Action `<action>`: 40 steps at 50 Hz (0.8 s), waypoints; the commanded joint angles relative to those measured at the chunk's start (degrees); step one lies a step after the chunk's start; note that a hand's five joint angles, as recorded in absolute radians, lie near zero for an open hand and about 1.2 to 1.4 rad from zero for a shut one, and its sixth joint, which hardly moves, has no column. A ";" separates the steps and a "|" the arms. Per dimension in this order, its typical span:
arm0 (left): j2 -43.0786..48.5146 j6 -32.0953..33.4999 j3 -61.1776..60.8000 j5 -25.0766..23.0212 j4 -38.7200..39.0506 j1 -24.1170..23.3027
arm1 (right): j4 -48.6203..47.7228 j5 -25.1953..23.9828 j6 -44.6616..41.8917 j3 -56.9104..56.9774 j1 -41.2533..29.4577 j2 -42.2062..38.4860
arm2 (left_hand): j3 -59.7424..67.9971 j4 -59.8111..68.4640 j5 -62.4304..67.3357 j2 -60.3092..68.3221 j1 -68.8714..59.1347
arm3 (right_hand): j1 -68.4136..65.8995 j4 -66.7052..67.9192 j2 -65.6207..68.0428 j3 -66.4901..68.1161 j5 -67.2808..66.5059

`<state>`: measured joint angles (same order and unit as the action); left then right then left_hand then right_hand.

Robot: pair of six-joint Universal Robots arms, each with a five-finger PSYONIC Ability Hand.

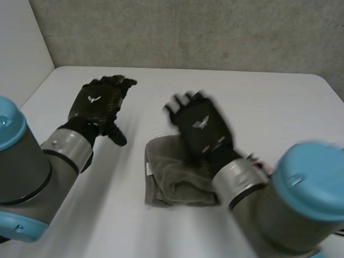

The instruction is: Fold the laundry

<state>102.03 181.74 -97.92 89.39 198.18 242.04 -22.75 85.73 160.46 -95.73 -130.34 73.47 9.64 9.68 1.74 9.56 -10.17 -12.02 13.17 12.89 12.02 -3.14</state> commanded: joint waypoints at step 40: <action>10.15 -3.77 26.80 14.05 -21.43 -13.70 | 19.23 1.43 4.87 19.60 12.48 0.69 | 0.58 0.54 -1.52 0.66 -0.04 | 2.02 -3.17 -2.89 -2.02 3.14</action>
<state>121.06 175.43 -73.60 103.53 176.91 227.69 -3.65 79.93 164.89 -80.87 -117.94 65.67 9.75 9.79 1.62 9.69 -10.25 -12.02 13.16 12.89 12.02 -2.74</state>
